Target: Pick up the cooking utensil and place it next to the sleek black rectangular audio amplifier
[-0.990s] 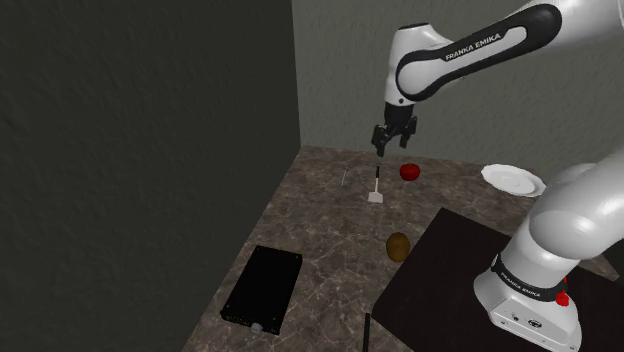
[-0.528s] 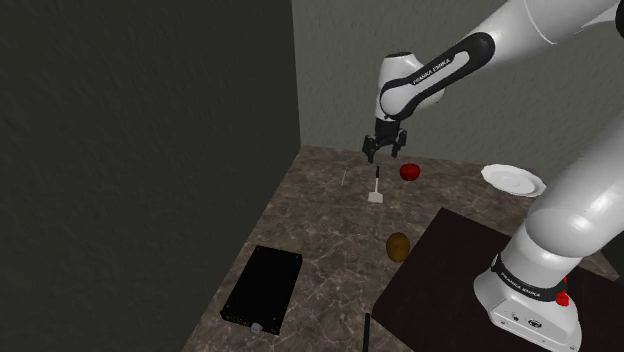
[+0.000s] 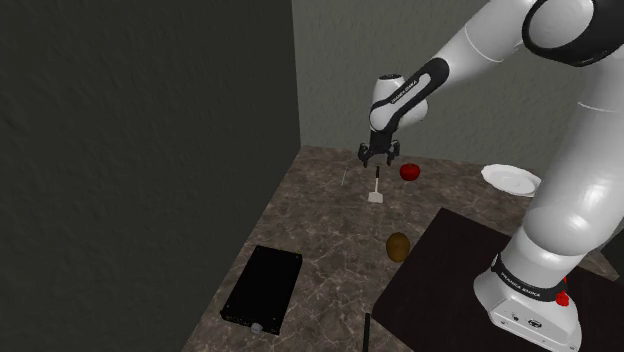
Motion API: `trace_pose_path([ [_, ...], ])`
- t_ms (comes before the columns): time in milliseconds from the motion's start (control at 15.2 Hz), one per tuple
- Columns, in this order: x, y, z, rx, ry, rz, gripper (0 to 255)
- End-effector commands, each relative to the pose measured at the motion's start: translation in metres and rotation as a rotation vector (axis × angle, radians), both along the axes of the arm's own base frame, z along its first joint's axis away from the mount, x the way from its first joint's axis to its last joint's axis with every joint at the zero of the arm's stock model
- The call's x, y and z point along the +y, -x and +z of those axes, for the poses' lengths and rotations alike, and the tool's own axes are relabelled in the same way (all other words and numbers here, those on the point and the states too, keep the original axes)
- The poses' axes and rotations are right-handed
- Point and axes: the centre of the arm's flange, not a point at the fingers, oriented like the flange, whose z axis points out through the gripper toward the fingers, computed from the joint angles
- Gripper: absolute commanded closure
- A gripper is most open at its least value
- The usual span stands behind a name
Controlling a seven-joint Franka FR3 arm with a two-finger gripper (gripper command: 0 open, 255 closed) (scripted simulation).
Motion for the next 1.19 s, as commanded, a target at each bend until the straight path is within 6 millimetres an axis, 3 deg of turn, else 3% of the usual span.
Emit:
trace_pose_path([
  [0, -0.017, -0.008, -0.018, -0.005, 0.001, -0.054, 0],
  [792, -0.121, -0.045, -0.13, -0.029, 0.006, -0.368, 0],
  [1122, -0.124, -0.046, -0.153, -0.029, 0.006, -0.374, 0],
])
